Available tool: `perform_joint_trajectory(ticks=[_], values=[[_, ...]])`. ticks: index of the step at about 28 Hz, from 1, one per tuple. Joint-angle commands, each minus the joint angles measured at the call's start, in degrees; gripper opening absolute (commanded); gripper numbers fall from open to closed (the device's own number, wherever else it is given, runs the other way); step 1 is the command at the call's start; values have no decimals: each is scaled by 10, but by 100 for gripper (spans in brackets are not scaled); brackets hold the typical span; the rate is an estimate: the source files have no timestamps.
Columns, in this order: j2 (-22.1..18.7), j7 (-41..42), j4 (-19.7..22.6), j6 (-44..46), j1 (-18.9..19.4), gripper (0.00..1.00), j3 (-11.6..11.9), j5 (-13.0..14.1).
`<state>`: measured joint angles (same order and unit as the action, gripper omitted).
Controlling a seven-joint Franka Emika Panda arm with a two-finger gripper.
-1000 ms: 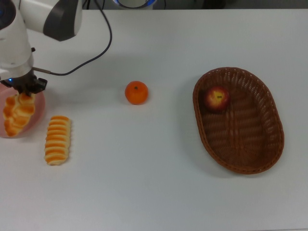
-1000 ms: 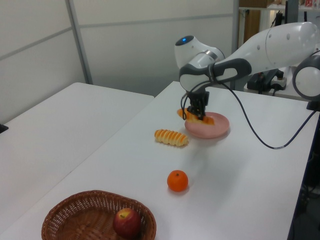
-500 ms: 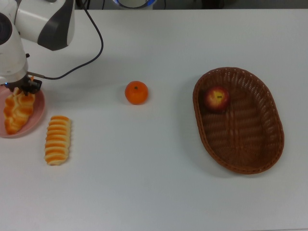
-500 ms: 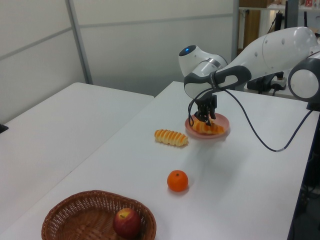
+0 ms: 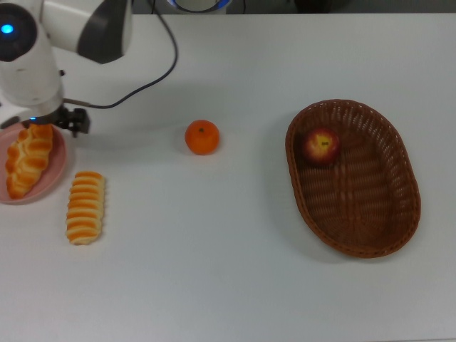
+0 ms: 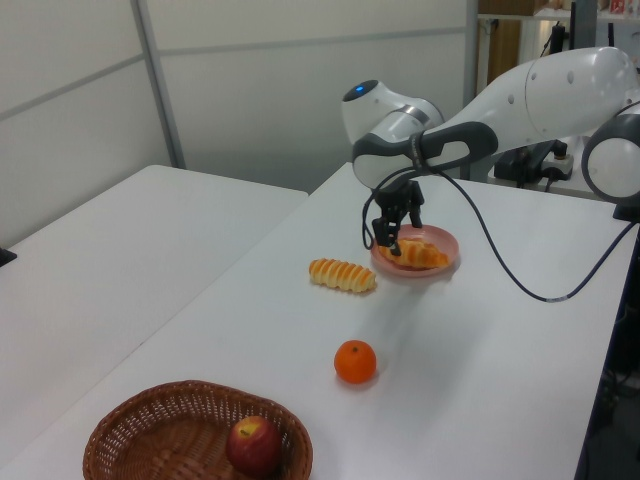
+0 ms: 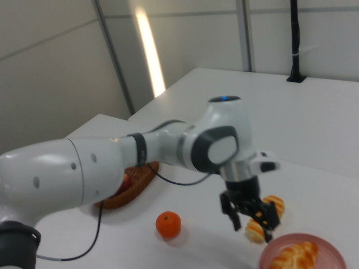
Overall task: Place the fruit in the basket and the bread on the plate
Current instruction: 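Move the gripper to the orange mandarin and grasp it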
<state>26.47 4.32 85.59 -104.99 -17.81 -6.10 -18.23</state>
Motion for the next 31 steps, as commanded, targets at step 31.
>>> perform_joint_trajectory(ticks=[31], values=[[69,-32,15,136,283,100,7,-19]])
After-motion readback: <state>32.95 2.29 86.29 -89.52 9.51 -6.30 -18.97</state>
